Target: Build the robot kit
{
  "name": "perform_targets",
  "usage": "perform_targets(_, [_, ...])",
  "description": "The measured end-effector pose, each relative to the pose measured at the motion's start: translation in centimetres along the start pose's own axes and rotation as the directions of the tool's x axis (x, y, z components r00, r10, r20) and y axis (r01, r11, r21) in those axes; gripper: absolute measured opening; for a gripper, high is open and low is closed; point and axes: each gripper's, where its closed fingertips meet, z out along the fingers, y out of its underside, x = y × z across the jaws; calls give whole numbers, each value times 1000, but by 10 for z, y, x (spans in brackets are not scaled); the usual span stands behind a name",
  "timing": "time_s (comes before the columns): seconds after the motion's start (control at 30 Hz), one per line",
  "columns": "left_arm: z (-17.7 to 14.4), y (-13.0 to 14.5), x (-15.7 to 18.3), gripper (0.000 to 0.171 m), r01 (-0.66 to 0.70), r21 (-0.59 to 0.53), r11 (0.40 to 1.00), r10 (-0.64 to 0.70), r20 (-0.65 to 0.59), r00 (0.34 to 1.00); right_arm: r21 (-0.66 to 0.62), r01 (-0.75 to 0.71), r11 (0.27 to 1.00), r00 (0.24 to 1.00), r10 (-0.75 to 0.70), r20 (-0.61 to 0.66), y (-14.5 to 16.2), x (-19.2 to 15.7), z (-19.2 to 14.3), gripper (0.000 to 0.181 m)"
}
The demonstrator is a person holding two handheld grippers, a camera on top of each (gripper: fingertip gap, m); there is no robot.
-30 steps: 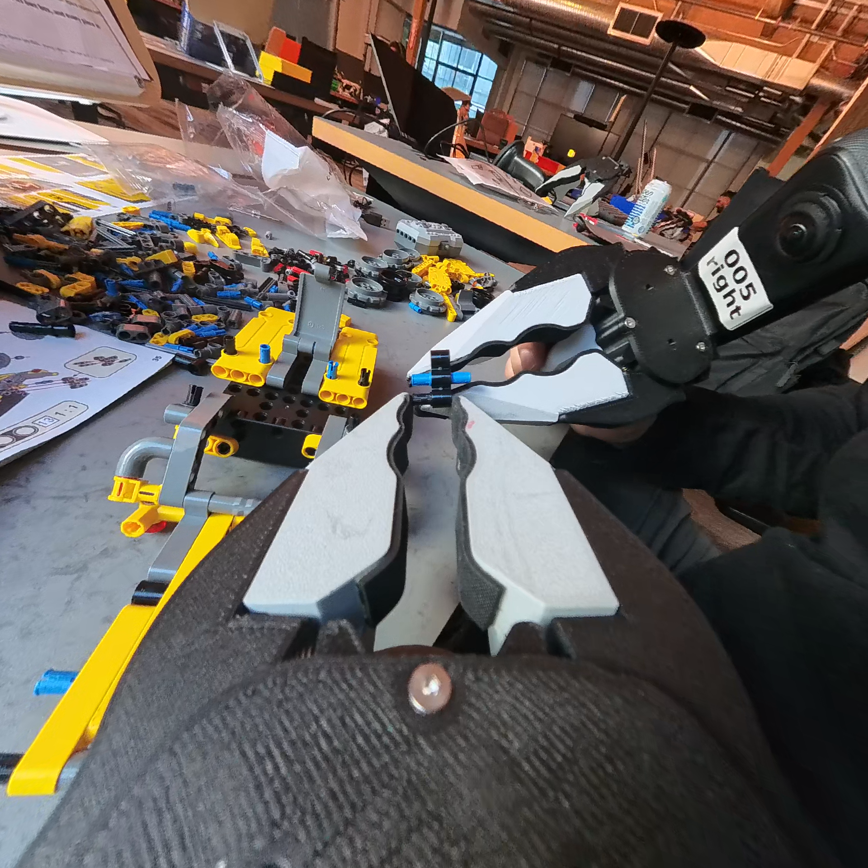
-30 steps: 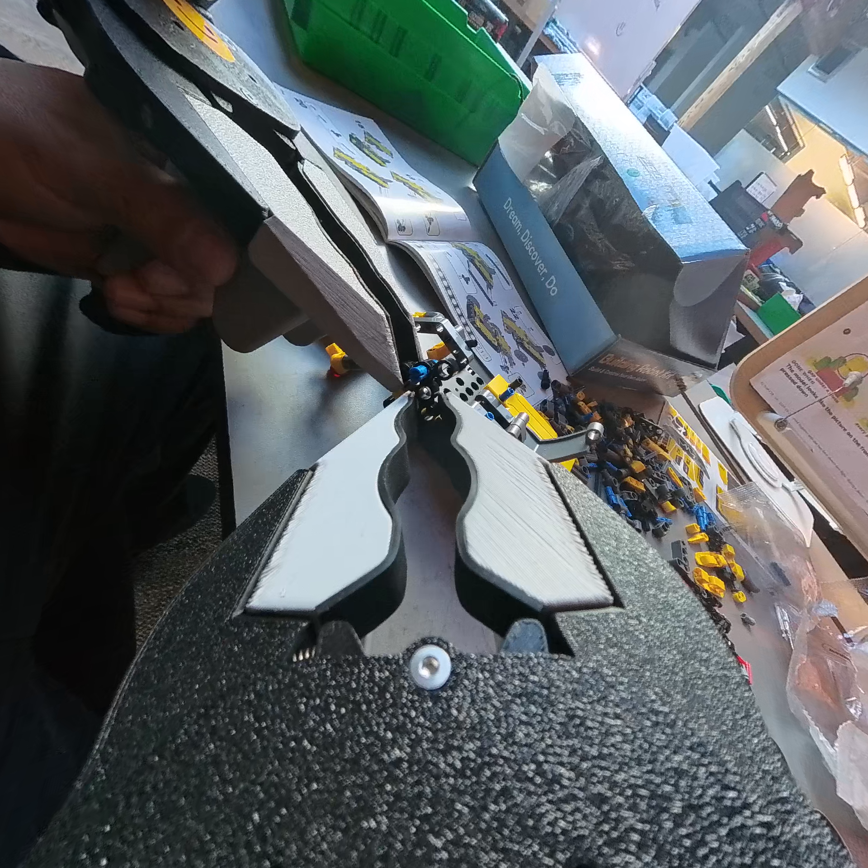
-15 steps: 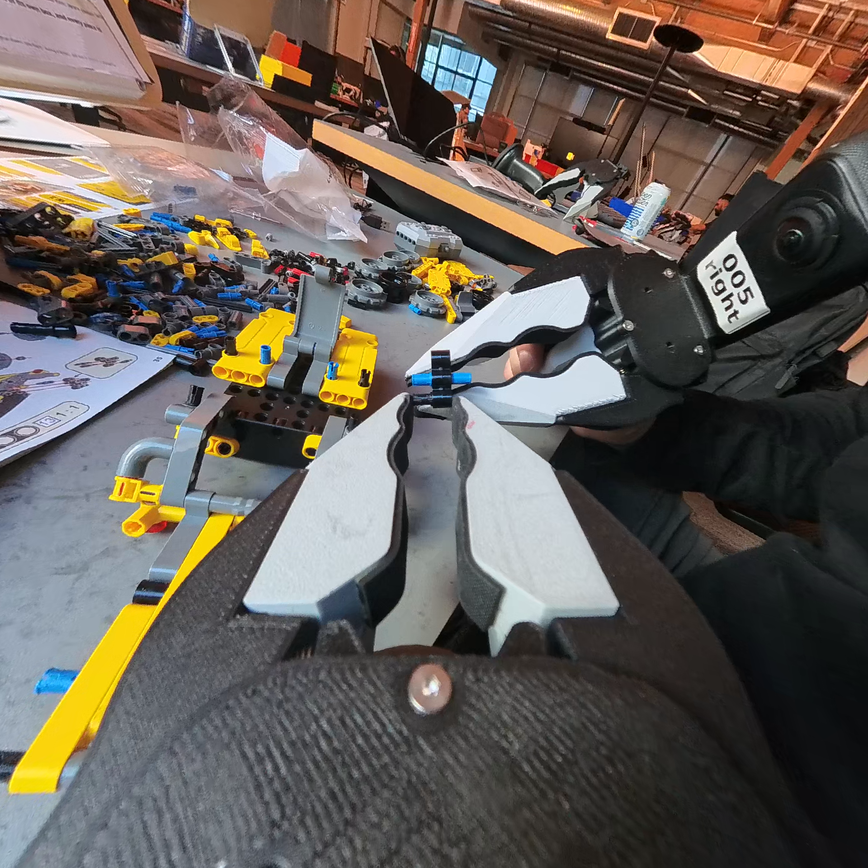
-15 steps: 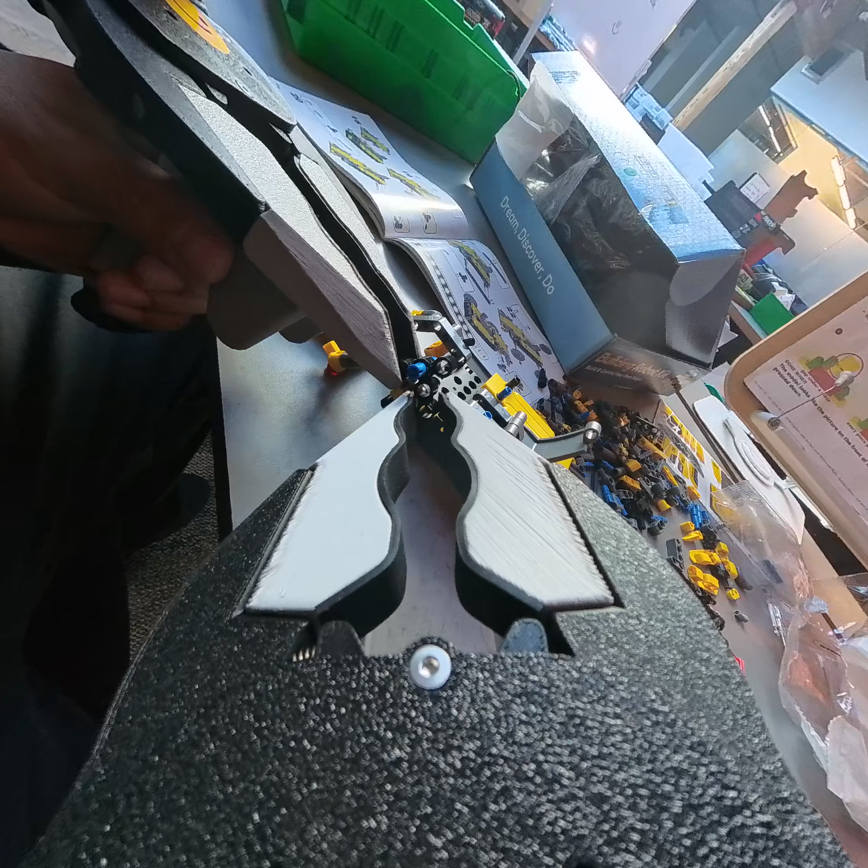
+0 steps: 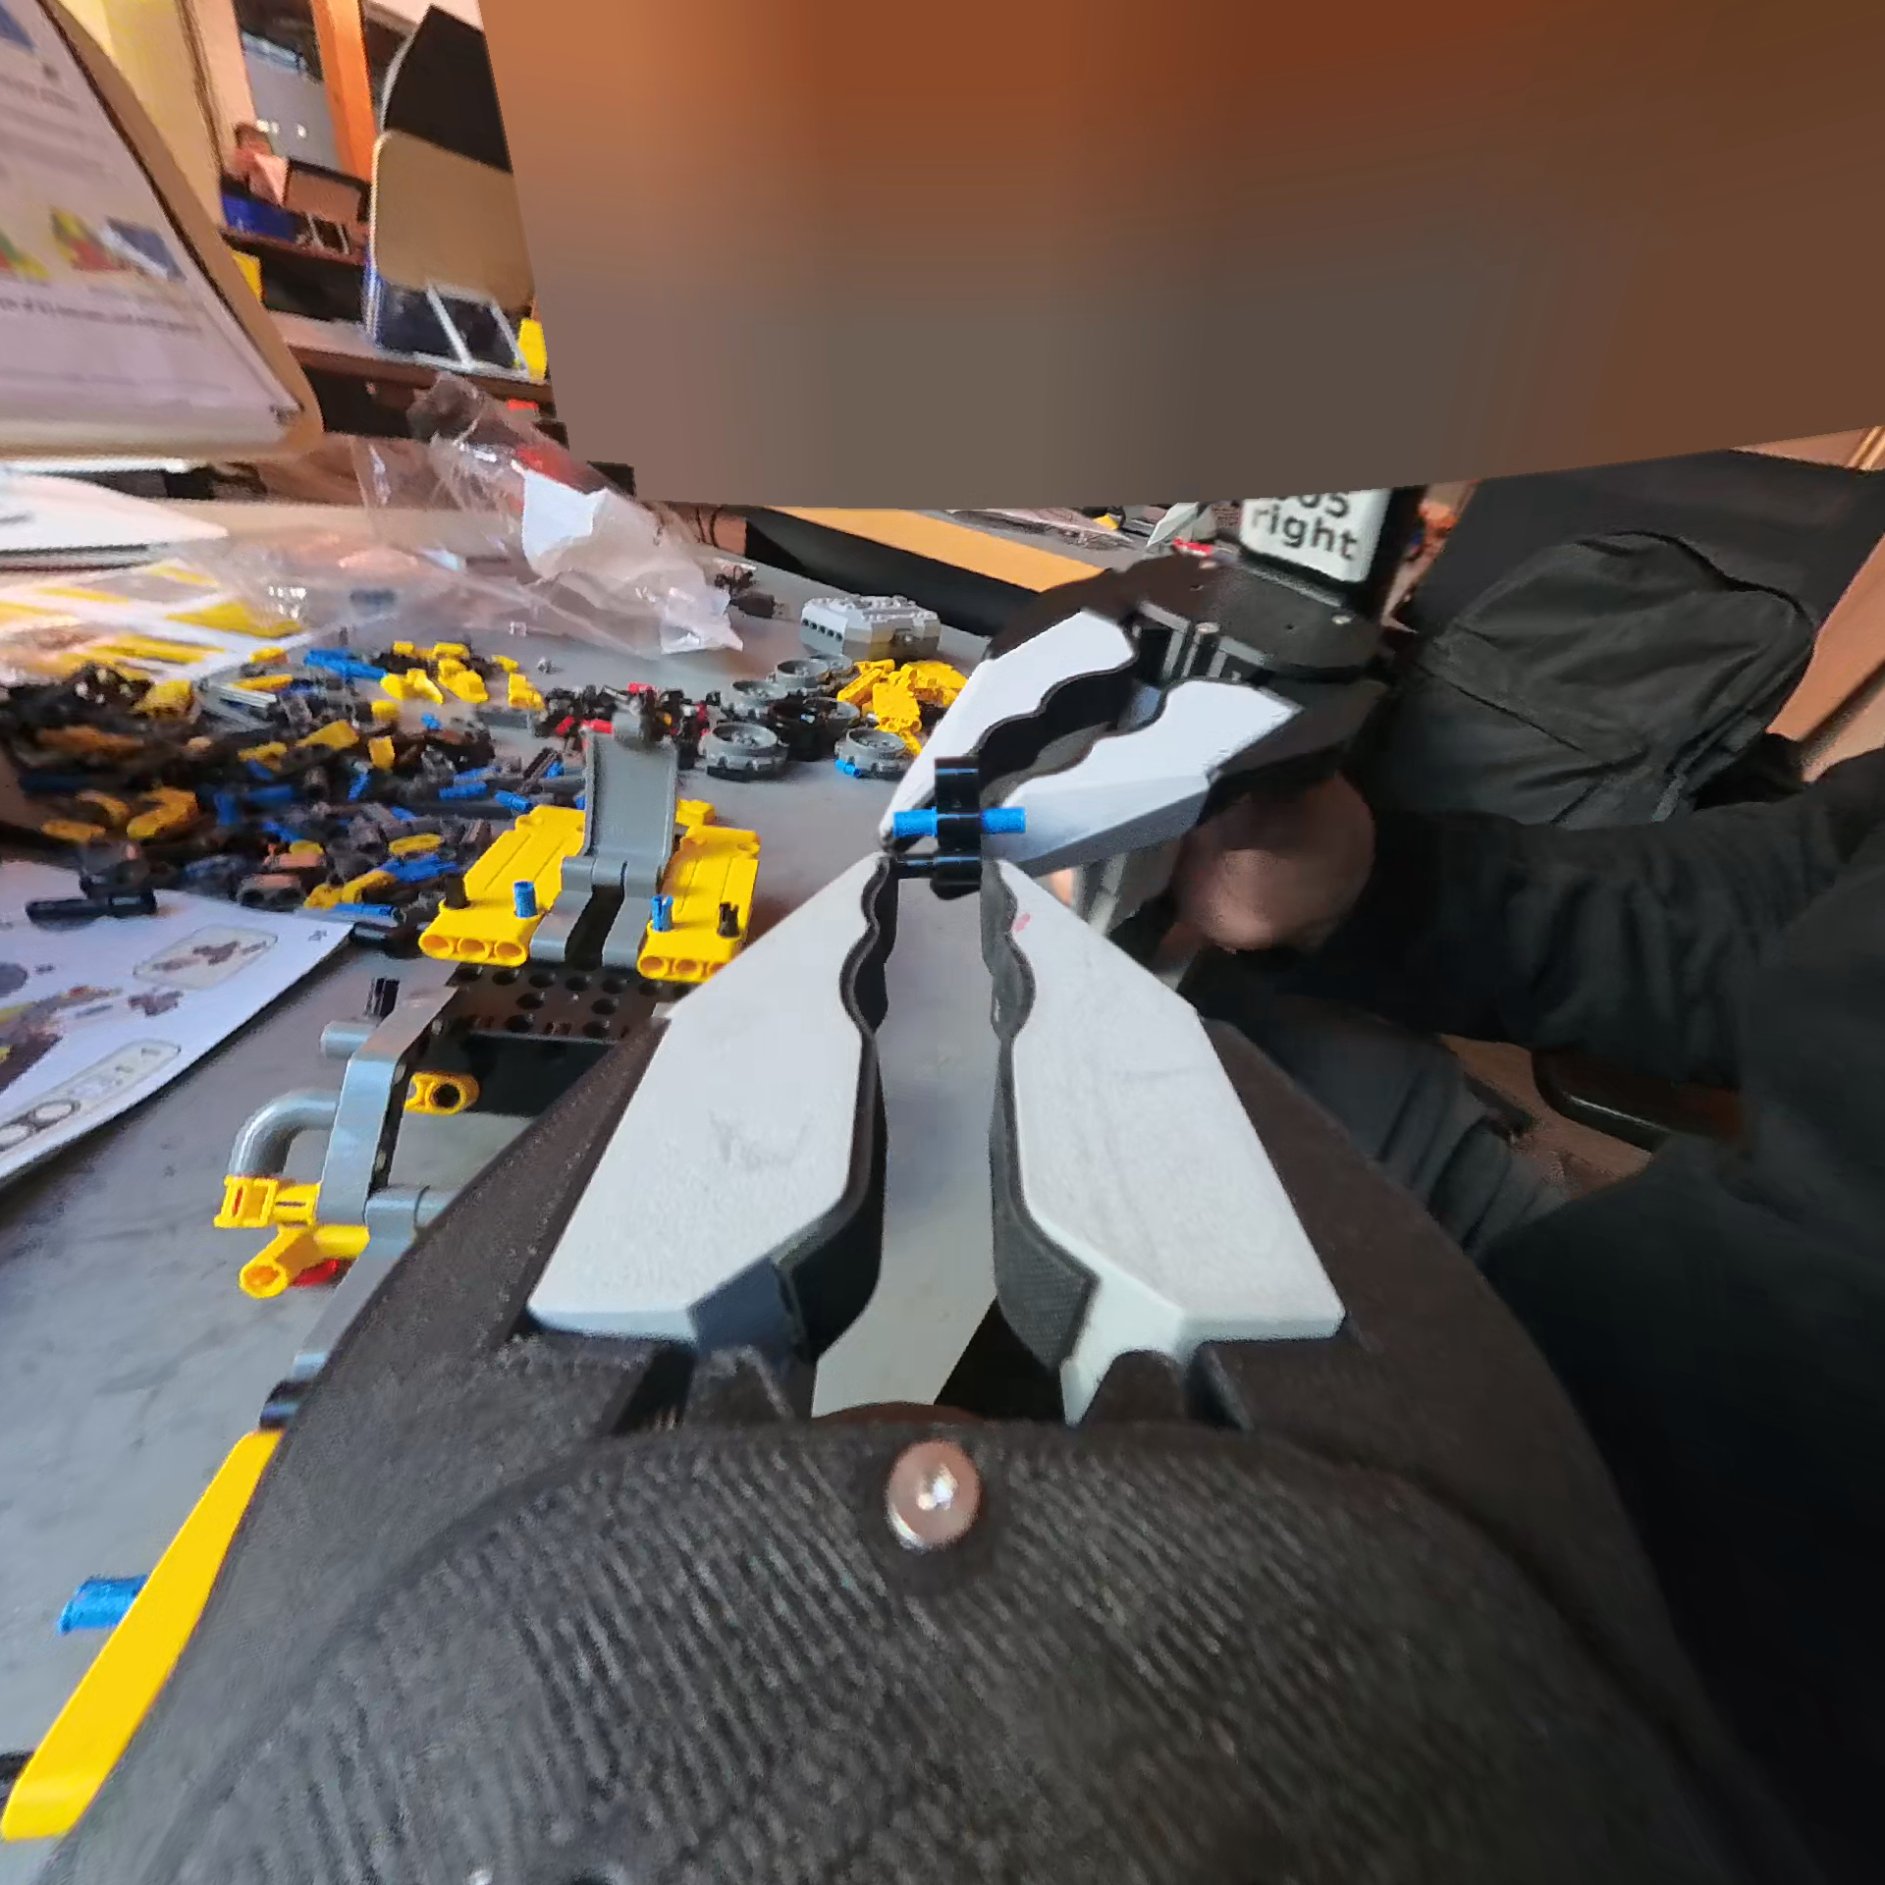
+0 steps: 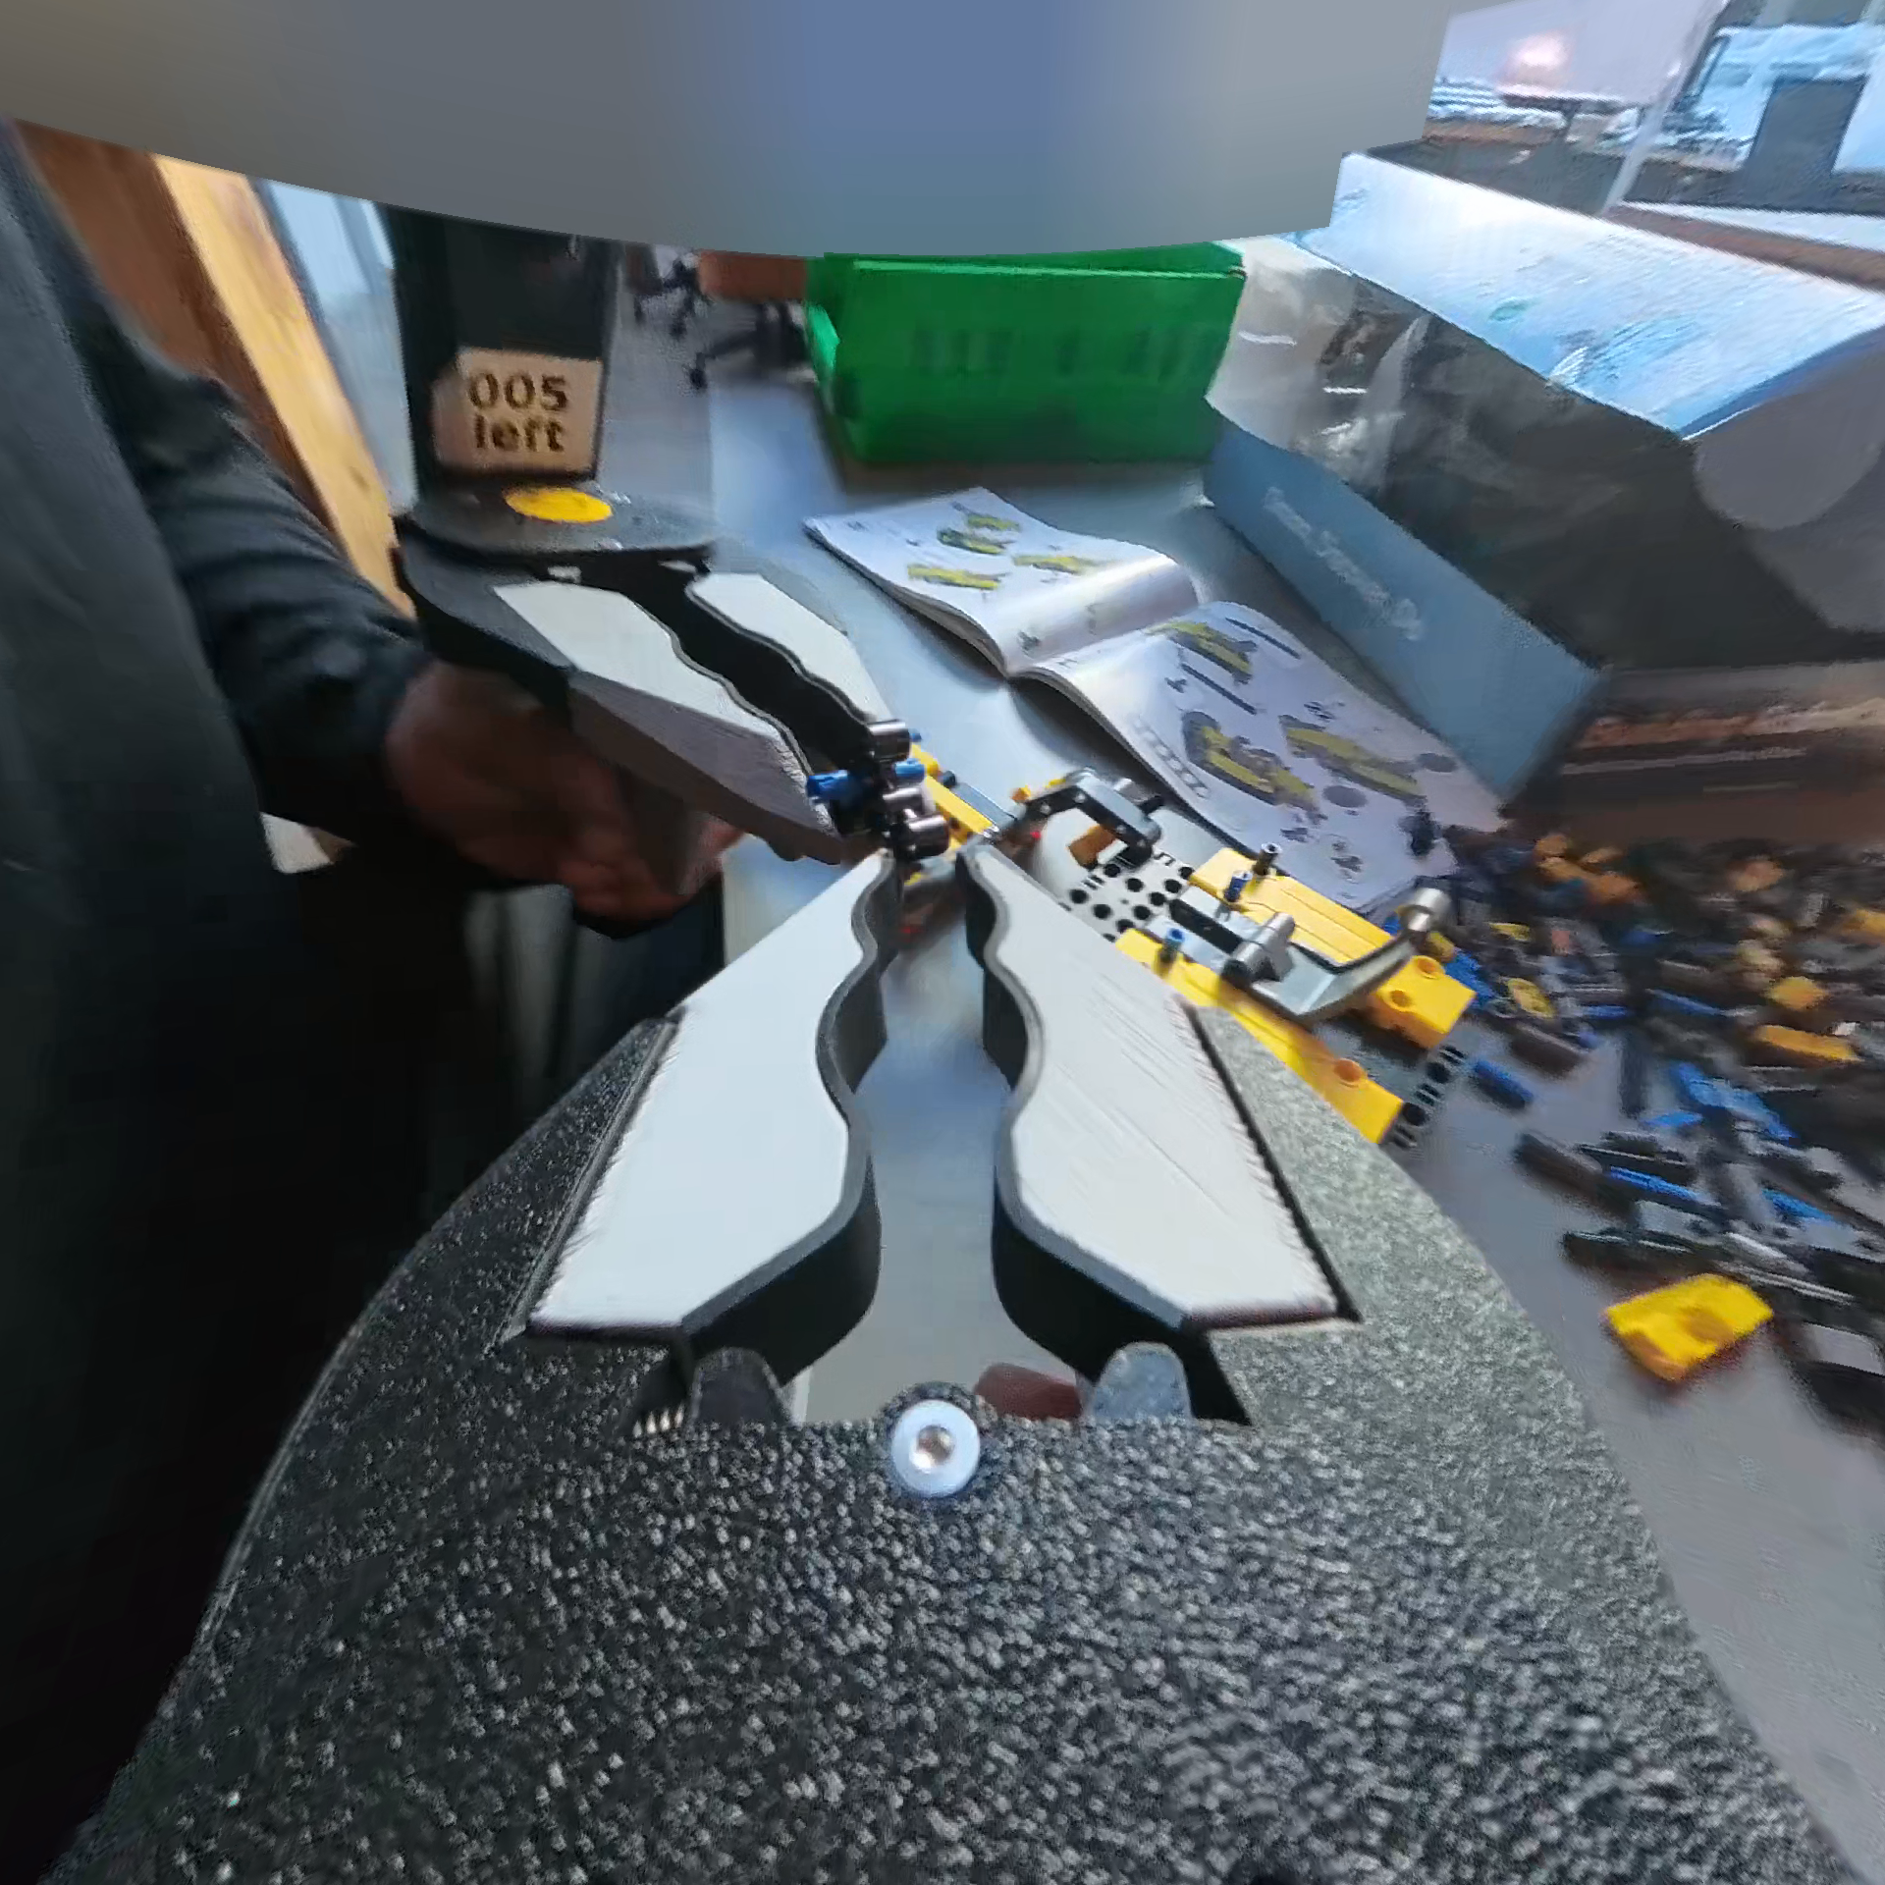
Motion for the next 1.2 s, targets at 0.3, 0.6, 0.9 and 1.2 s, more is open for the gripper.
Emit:
perform_targets(0.3, [-1, 0, -2, 13, 6, -49, 999, -5, 22, 1000, 32, -53, 998, 998, 54, -29, -2, 3, -15, 18])
perform_targets(0.6, [-1, 13, -8, 13, 80, -119, 990, -76, 36, 996, -165, 178, 970, 966, -204, -161, 15, 4, 1, 6])
perform_targets(0.9, [-4, 11, -17, 13, 120, -94, 988, -115, 63, 991, -88, 33, 996, 984, -47, -171, 8, 12, -3, 7])
perform_targets(1.2, [-8, -6, -15, 13, 98, 28, 995, -100, 59, 993, 22, -227, 974, 972, 228, -58, -1, 9, -4, 11])
